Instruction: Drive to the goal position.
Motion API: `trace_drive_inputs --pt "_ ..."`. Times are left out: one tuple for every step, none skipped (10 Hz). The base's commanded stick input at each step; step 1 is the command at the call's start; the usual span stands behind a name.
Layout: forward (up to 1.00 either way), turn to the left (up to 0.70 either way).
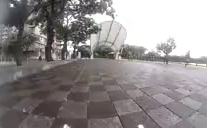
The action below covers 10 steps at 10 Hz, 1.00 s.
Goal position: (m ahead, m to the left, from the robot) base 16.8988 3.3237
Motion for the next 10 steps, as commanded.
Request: trace_drive_inputs --pt "0.85 0.01" --pt "0.85 0.01" --pt "0.85 0.01" --pt "0.85 0.01" --pt "0.85 0.01" --pt "0.85 0.01" --pt "0.85 0.01" --pt "0.85 0.01" --pt "0.85 0.01" --pt "0.85 0.01"
